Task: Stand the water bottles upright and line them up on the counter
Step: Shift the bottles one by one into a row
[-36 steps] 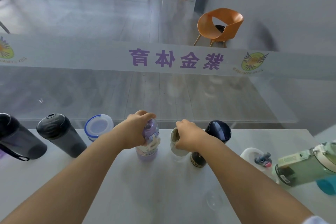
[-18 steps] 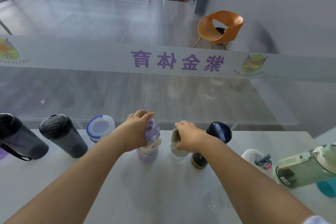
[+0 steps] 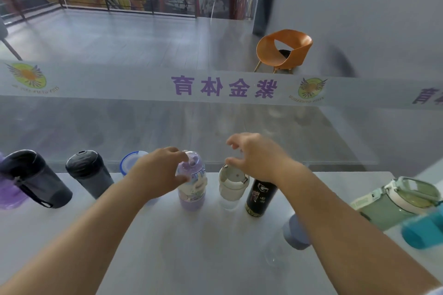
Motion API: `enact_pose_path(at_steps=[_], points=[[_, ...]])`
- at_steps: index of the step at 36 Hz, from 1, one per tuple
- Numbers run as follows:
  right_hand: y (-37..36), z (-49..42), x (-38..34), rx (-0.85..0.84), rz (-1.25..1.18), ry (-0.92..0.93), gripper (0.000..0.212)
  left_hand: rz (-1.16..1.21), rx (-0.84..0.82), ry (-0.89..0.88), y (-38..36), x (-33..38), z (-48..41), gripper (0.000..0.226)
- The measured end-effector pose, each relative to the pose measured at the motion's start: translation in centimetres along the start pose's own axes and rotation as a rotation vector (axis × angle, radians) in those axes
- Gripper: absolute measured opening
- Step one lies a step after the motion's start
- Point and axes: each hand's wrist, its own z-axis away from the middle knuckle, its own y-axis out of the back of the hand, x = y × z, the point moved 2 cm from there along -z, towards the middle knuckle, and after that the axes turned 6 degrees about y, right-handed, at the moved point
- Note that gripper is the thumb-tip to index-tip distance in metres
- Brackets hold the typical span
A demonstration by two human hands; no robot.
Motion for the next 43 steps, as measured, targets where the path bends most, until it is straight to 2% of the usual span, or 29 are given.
enact_pose_path(at_steps=[5, 11, 20, 28, 31, 38, 43], points=[[1.7, 3.6, -0.7, 0.047, 0.011, -0.027, 0.04, -0.001, 0.001, -0.03, 0.2, 0.6, 2.1, 0.039], [1.9, 8.7, -0.1, 0.064, 0.025, -0.174, 0.031, 0.058, -0.034, -0.085, -0.7, 2.2, 4.3, 0.03], [2.3, 15.0, 2.9, 0.056, 0.02, -0.401, 0.032, 0.134, -0.083, -0.195, -2.9, 5.9, 5.1, 0.036], [3.3, 17.3, 8.3, 0.047, 0.018, -0.497, 0.033, 0.167, -0.06, -0.204, -3.1, 10.6, 2.9, 0.028], [3.1, 17.5, 11.0, -0.006, 0.015, -0.51, 0.037, 0.187, -0.022, -0.206, -3.2, 12.8, 1.6, 0.029], [1.7, 16.3, 17.3, -0.125, 0.027, -0.453, 0.054, 0.198, 0.029, -0.135, -4.2, 17.0, -1.6, 0.05], [-0.3, 14.9, 19.7, -0.213, 0.017, -0.372, 0.07, 0.206, -0.029, -0.051, -4.9, 18.9, -3.4, 0.062]])
